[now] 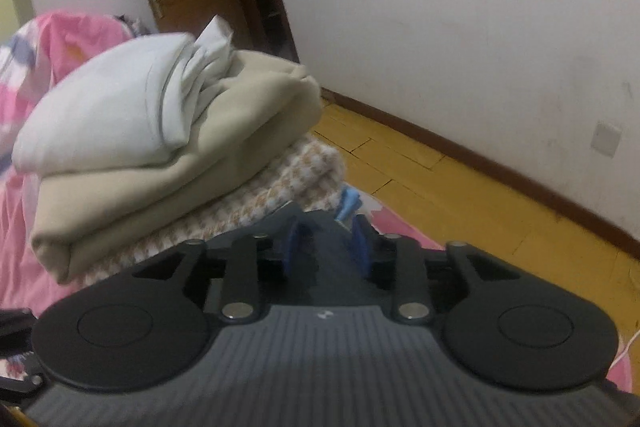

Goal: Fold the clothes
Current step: 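Carry the folded trousers with both grippers toward the clothes stack, then lower the trousers onto the clothes stack and open both grippers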

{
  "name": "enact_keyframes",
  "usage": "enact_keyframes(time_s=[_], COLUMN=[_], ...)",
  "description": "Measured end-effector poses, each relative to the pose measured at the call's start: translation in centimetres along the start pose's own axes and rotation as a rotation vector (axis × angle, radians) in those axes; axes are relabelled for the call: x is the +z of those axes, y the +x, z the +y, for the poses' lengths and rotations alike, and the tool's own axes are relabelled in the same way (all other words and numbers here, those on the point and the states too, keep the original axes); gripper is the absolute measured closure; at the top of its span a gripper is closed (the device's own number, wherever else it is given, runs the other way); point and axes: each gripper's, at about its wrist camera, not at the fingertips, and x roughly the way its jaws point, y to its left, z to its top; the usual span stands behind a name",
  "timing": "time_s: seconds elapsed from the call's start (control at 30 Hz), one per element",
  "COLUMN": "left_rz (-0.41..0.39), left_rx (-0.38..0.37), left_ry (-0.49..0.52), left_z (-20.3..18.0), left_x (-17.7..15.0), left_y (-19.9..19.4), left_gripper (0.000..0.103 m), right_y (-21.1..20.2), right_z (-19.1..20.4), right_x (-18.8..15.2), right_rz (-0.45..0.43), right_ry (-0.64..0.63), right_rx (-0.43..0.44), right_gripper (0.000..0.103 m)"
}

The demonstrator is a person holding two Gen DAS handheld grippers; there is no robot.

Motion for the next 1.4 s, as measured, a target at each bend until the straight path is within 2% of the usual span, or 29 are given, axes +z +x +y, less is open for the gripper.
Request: enact_keyframes(time_s=[0.1, 0.13, 0.23, 0.33, 0.43, 0.5, 0.53, 0.6, 0.7, 0.77, 0.8, 0.87, 0.93, 1.0, 1.1, 1.17, 1.27, 1.4], left_rz=[-0.043, -0.063, -0.111, -0.092, -0.007, 0.002, -0.008, -0.030, -0.069, -0.088, -0.093, -0.099, -0.101, -0.105, -0.078, -0.063, -0.028, -0.042], left_rx=[-0.021, -0.025, -0.024, 0.003, 0.075, 0.115, 0.129, 0.144, 0.161, 0.175, 0.178, 0.177, 0.172, 0.177, 0.206, 0.237, 0.284, 0.368], left_ry=[-0.049, -0.061, -0.067, -0.043, -0.025, -0.007, -0.010, -0.021, -0.011, 0.012, 0.023, 0.035, 0.037, 0.048, 0.054, 0.023, -0.024, -0.060], left_z=[0.8, 1.0, 1.4, 1.0, -0.1, -0.8, -0.8, -0.9, -1.2, -2.0, -2.4, -3.9, -6.1, -8.7, -12.0, -13.3, -14.5, -16.0], left_x=[0.2, 0.2, 0.2, 0.1, -0.6, -0.8, -0.8, -0.6, -0.5, -0.8, -1.0, -1.9, -3.7, -6.1, -10.3, -12.7, -15.7, -18.3], left_y=[-1.6, -2.2, -3.7, -3.9, -2.3, -2.5, -3.1, -4.9, -9.3, -12.6, -14.4, -17.9, -21.0, -23.8, -26.8, -28.1, -29.6, -31.8], left_gripper=[0.044, 0.041, 0.040, 0.039, 0.039, 0.039, 0.039, 0.037, 0.028, 0.023, 0.020, 0.013, 0.006, 0.000, 0.000, 0.000, 0.000, 0.000], right_y=[-4.1, -5.4, -9.5, -13.3, -11.8, -11.0, -11.2, -13.2, -19.4, -24.5, -26.6, -30.5, -34.0, -36.7, -38.4, -38.5, -37.7, -36.9], right_z=[-1.0, -1.4, -2.4, -3.4, -3.8, -4.1, -4.1, -3.4, -1.9, -0.9, -0.3, 1.1, 2.5, 3.9, 6.3, 8.2, 10.8, 13.9], right_x=[-1.5, -1.9, -3.4, -4.9, -7.8, -8.7, -8.7, -8.6, -8.7, -9.6, -10.4, -12.2, -14.6, -17.3, -21.7, -24.6, -27.6, -29.6], right_rz=[-0.076, -0.101, -0.177, -0.244, -0.150, -0.119, -0.123, -0.189, -0.303, -0.346, -0.352, -0.352, -0.341, -0.308, -0.231, -0.181, -0.111, -0.073], right_ry=[0.014, 0.019, 0.032, 0.046, 0.052, 0.054, 0.049, 0.030, 0.004, -0.027, -0.045, -0.082, -0.116, -0.140, -0.149, -0.151, -0.116, -0.039], right_rx=[0.012, 0.016, 0.028, 0.038, 0.018, -0.025, -0.047, -0.074, -0.050, -0.047, -0.041, -0.027, -0.011, 0.013, 0.041, 0.040, 0.044, 0.025], right_gripper=[0.074, 0.074, 0.074, 0.075, 0.075, 0.077, 0.076, 0.075, 0.075, 0.074, 0.071, 0.058, 0.033, 0.019, 0.011, 0.007, 0.005, 0.002])
